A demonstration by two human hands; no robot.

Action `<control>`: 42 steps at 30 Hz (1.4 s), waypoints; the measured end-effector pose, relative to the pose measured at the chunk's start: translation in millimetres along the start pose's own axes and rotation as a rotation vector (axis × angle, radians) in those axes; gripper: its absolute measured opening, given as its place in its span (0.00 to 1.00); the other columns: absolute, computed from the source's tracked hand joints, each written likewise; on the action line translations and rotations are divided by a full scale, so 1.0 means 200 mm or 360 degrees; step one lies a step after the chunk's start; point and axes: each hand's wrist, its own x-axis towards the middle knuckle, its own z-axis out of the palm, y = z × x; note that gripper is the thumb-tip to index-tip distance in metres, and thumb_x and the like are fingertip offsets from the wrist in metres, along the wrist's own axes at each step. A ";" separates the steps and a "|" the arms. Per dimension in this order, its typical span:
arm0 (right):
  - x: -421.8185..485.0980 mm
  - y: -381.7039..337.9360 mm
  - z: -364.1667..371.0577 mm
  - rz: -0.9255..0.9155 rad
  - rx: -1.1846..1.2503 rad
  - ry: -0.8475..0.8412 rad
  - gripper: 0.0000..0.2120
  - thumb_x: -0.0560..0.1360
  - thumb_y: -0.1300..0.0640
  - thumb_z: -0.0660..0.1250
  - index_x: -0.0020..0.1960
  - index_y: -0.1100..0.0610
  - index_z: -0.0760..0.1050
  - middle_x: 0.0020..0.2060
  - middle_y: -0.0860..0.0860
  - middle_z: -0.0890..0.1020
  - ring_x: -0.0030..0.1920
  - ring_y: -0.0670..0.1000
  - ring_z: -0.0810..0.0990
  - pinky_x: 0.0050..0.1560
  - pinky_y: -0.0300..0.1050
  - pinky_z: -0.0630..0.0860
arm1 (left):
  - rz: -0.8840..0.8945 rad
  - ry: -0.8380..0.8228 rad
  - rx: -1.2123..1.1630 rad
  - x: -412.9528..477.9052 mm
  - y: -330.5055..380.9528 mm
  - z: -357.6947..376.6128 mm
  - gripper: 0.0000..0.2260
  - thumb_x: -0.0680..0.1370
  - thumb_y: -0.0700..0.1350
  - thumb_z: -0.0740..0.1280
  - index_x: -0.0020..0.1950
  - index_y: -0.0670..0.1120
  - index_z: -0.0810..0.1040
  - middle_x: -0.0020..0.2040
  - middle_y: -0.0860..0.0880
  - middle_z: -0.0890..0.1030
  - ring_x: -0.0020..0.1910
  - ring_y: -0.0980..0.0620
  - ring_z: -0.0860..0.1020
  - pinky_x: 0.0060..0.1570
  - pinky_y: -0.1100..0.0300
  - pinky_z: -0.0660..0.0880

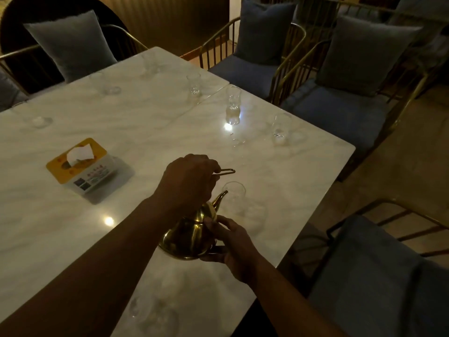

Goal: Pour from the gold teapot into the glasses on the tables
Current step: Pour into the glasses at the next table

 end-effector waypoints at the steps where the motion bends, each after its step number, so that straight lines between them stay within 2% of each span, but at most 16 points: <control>1: 0.00 0.00 0.00 -0.0006 0.0003 -0.0005 0.32 0.69 0.44 0.78 0.70 0.51 0.73 0.62 0.59 0.80 0.56 0.65 0.84 0.53 0.61 0.84 | -0.0002 -0.0003 0.0006 0.00 0.00 0.00 0.11 0.78 0.48 0.67 0.59 0.50 0.82 0.53 0.50 0.84 0.48 0.48 0.82 0.46 0.51 0.80; 7: -0.01 0.00 0.00 -0.0028 0.0033 -0.0025 0.34 0.69 0.44 0.78 0.70 0.52 0.72 0.62 0.59 0.80 0.53 0.64 0.86 0.53 0.61 0.83 | 0.0009 -0.0006 0.0024 0.01 0.01 0.00 0.11 0.78 0.49 0.67 0.60 0.51 0.82 0.53 0.50 0.84 0.49 0.48 0.82 0.47 0.51 0.80; 18: -0.02 0.01 0.00 -0.0009 0.0027 -0.0071 0.35 0.68 0.41 0.78 0.70 0.52 0.73 0.64 0.60 0.78 0.54 0.64 0.85 0.55 0.62 0.83 | 0.0037 0.0049 0.0015 0.00 0.03 -0.02 0.11 0.78 0.48 0.68 0.59 0.50 0.82 0.51 0.50 0.85 0.47 0.47 0.82 0.45 0.50 0.80; 24: -0.03 0.00 0.01 -0.0021 0.0046 -0.0085 0.32 0.69 0.41 0.77 0.68 0.53 0.75 0.63 0.60 0.79 0.55 0.65 0.84 0.54 0.61 0.83 | 0.0049 0.0083 0.0003 0.01 0.03 -0.02 0.10 0.77 0.48 0.69 0.58 0.51 0.82 0.50 0.51 0.85 0.47 0.48 0.82 0.44 0.54 0.79; 29: -0.02 0.00 0.01 -0.0019 0.0041 -0.0080 0.36 0.66 0.40 0.79 0.69 0.52 0.74 0.64 0.60 0.79 0.56 0.65 0.84 0.54 0.62 0.83 | 0.0049 0.0070 -0.0003 0.01 0.04 -0.02 0.11 0.77 0.48 0.68 0.59 0.50 0.82 0.51 0.50 0.85 0.47 0.47 0.83 0.46 0.50 0.80; 33: -0.03 -0.01 0.02 -0.0024 0.0043 -0.0097 0.33 0.67 0.40 0.79 0.67 0.53 0.76 0.63 0.59 0.80 0.55 0.65 0.84 0.55 0.64 0.82 | 0.0048 0.0089 0.0012 0.01 0.04 -0.02 0.11 0.77 0.48 0.68 0.59 0.51 0.82 0.51 0.50 0.85 0.47 0.48 0.83 0.45 0.51 0.80; 42: -0.05 -0.02 0.03 -0.0011 0.0030 -0.0085 0.33 0.67 0.40 0.78 0.67 0.53 0.76 0.63 0.59 0.80 0.56 0.66 0.83 0.52 0.60 0.84 | 0.0050 0.0103 0.0015 0.00 0.04 -0.04 0.11 0.77 0.48 0.69 0.59 0.50 0.82 0.51 0.49 0.85 0.46 0.47 0.83 0.45 0.52 0.80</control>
